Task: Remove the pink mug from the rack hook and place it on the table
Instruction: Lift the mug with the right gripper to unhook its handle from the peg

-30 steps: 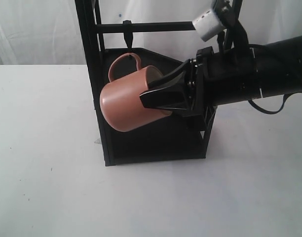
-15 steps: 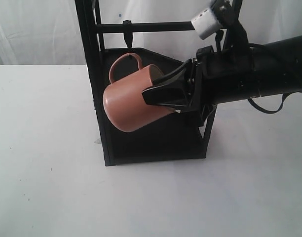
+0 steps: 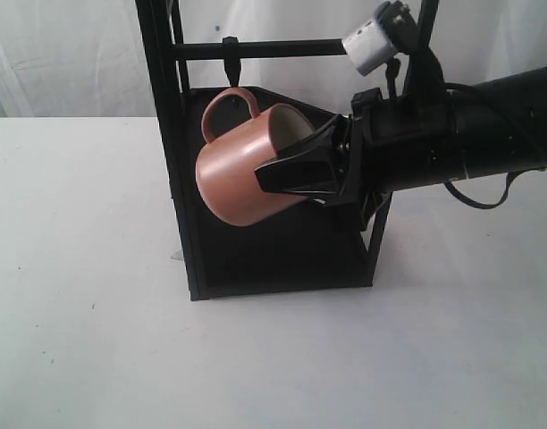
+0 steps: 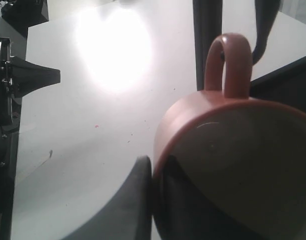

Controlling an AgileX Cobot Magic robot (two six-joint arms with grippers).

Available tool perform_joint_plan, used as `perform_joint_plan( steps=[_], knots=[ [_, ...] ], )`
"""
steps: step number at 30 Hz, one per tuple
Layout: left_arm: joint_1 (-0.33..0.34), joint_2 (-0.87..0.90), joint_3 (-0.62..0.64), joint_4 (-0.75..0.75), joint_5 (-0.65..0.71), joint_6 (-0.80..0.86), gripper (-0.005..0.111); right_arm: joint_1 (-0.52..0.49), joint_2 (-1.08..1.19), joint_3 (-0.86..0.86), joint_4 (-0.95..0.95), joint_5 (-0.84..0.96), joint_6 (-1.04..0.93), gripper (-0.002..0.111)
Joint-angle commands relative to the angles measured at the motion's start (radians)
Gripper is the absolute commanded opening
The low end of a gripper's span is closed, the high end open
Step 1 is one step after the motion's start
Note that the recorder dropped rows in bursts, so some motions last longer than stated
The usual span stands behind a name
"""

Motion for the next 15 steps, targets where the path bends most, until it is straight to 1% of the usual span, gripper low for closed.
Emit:
perform_joint_plan(
  steps=[1, 15],
  knots=[
    [-0.008, -0.004, 0.001, -0.003, -0.001, -0.01, 0.0, 0.001, -0.004, 0.009, 0.015, 0.014, -0.011, 0.0],
    [-0.008, -0.004, 0.001, -0.003, -0.001, -0.01, 0.0, 0.001, -0.166, -0.002, -0.005, 0.055, 0.016, 0.0]
  ],
)
